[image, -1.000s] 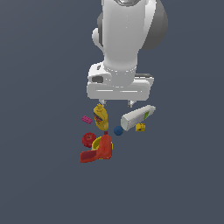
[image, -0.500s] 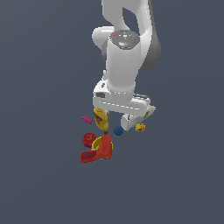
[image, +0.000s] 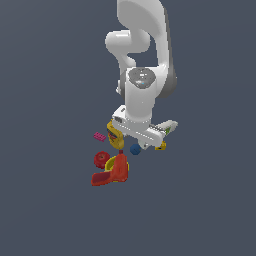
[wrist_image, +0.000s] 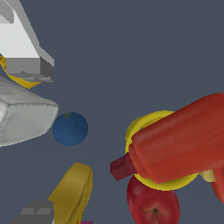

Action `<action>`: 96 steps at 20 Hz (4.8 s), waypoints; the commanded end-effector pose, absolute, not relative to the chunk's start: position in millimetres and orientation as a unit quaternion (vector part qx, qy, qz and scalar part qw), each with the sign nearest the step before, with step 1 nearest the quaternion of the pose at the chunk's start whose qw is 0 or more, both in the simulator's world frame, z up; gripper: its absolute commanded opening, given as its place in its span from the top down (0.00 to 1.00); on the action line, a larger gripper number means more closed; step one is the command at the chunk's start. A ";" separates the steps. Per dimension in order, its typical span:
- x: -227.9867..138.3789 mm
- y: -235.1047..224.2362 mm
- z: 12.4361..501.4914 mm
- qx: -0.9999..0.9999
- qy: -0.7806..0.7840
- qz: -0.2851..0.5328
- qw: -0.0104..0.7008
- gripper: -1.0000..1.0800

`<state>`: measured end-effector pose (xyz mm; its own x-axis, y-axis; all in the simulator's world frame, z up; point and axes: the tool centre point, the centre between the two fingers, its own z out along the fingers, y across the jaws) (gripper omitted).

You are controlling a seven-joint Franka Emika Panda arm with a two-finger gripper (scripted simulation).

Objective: Pick up a designated object from a clutter of objects.

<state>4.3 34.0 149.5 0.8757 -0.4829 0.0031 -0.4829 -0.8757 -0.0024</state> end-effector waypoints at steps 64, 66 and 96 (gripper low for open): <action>-5.6 37.6 68.7 -0.929 0.369 -0.001 0.001 1.00; -0.9 37.3 81.6 -0.929 0.369 -0.001 0.001 1.00; 100.6 33.0 341.5 -0.929 0.370 0.000 0.000 1.00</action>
